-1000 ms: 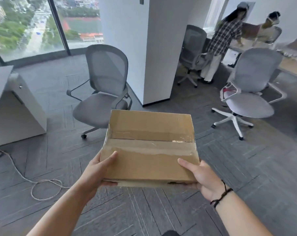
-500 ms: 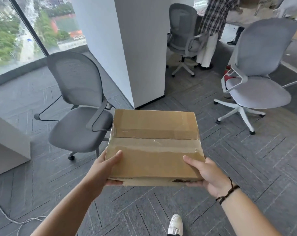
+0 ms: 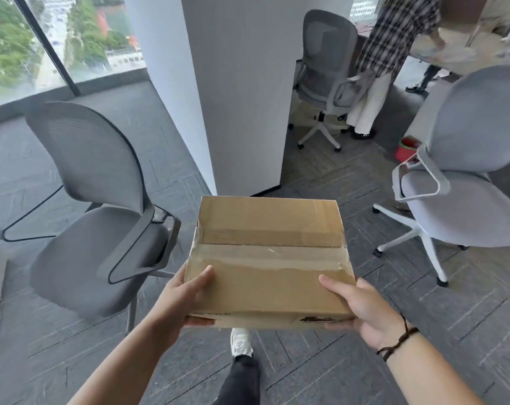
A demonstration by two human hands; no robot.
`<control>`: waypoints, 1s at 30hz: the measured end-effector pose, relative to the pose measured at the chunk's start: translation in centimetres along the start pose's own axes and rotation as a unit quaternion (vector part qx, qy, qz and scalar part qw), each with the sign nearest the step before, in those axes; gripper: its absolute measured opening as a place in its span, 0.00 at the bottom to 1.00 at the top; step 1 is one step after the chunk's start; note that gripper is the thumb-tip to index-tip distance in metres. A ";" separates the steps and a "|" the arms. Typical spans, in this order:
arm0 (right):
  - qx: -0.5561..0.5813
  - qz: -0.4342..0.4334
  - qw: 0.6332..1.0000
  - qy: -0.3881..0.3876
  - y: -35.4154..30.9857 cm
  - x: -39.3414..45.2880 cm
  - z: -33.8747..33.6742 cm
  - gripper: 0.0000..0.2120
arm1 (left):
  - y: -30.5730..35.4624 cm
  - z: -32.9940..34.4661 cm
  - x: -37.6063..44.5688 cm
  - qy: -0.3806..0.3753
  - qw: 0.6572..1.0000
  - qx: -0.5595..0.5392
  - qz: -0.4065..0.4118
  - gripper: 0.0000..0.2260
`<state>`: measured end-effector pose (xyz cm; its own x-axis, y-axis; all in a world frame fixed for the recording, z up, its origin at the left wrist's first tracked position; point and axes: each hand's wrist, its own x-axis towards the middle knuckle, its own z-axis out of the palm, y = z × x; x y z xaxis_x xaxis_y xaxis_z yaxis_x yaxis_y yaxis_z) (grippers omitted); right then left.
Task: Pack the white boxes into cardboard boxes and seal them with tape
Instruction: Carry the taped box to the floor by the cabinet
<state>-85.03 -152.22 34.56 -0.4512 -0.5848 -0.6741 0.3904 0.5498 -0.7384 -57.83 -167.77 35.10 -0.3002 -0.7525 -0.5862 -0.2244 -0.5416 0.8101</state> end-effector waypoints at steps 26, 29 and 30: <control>-0.062 0.077 0.992 -0.075 -37.3 52.2 -2.5 0.61 | 28.2 18.1 46.8 0.072 0.993 -0.038 -0.086 0.13; -0.071 0.094 0.988 -0.097 -41.4 57.0 -3.5 0.63 | 30.9 20.8 50.5 0.084 0.990 -0.046 -0.103 0.14; -0.072 0.095 0.987 -0.104 -42.6 58.5 -3.7 0.59 | 31.6 21.5 51.7 0.088 0.989 -0.053 -0.107 0.14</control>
<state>-131.00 -207.69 26.70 -0.2002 -0.5648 -0.8006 0.3268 0.7318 -0.5980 -100.34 -215.72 30.26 -0.0888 -0.6655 -0.7411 -0.1645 -0.7240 0.6699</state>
